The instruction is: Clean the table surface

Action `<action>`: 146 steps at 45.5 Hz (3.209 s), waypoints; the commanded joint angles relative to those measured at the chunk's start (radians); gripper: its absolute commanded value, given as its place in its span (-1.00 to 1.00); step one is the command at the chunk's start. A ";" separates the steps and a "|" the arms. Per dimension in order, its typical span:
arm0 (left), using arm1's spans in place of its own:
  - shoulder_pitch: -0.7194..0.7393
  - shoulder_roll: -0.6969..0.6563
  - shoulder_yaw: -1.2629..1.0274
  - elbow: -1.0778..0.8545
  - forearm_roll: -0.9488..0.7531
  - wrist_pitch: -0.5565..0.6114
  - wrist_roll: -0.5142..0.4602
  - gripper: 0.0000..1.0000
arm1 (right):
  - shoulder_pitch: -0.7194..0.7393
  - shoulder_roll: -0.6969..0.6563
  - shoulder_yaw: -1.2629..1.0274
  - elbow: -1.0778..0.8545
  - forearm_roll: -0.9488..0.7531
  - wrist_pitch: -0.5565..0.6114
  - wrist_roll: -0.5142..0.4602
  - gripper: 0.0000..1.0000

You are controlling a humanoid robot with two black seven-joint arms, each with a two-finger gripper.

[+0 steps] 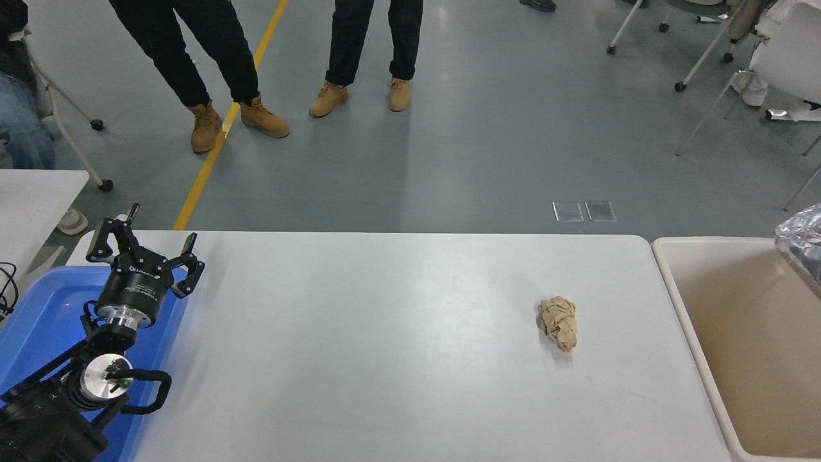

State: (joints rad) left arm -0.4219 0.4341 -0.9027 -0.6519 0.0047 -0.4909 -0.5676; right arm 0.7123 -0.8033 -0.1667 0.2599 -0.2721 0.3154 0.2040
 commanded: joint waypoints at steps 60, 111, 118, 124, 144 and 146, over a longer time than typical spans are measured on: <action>0.000 0.000 -0.001 0.000 0.000 0.000 0.000 0.98 | -0.119 0.211 0.004 -0.090 0.001 -0.190 -0.037 -1.00; 0.000 0.000 -0.001 0.000 0.000 0.000 0.000 0.98 | -0.117 0.233 0.009 -0.094 0.002 -0.305 -0.037 0.85; 0.000 0.000 -0.001 0.000 0.000 0.000 0.000 0.98 | -0.102 0.231 0.012 -0.085 0.002 -0.305 -0.034 0.92; 0.000 0.000 -0.001 0.000 0.000 0.000 0.000 0.98 | -0.067 0.217 0.053 -0.082 0.005 -0.302 -0.032 0.92; 0.000 0.000 0.001 0.000 0.000 0.000 0.000 0.98 | 0.044 0.121 0.196 -0.079 0.203 -0.288 -0.041 0.97; 0.000 0.000 -0.001 0.000 0.000 0.000 0.000 0.98 | 0.045 0.118 0.196 -0.079 0.208 -0.286 -0.041 0.97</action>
State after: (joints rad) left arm -0.4218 0.4341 -0.9029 -0.6519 0.0047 -0.4909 -0.5676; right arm 0.7163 -0.6495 0.0012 0.1800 -0.1623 0.0260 0.1648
